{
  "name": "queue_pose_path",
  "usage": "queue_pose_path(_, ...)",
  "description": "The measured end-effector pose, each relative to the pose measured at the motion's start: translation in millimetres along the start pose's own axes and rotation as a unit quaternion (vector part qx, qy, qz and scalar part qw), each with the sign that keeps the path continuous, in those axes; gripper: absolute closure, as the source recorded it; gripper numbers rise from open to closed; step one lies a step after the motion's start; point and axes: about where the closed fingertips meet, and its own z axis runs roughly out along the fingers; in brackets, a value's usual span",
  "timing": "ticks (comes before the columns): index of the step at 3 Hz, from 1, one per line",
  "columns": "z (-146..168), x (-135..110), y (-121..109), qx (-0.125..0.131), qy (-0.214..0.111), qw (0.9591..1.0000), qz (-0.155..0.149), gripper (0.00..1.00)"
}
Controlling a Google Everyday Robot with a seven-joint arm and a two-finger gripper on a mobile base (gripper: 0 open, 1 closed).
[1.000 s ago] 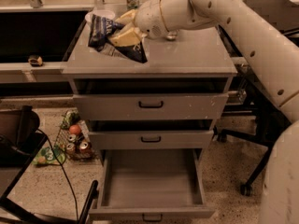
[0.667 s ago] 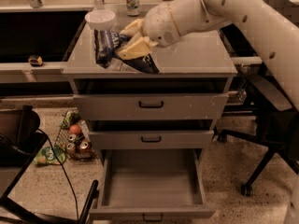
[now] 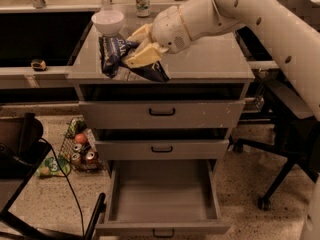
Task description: Place blue chip bag into bottom drawer
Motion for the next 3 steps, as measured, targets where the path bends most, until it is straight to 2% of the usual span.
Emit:
queue_pose_path(1,2,8,20,0.000,-0.002,0.9998,0.022,1.00)
queue_pose_path(2,-8,-4,57,0.041,-0.026,0.9976,0.050,1.00)
queue_pose_path(3,-28,27,106,0.078,0.003,0.9904,0.115,1.00)
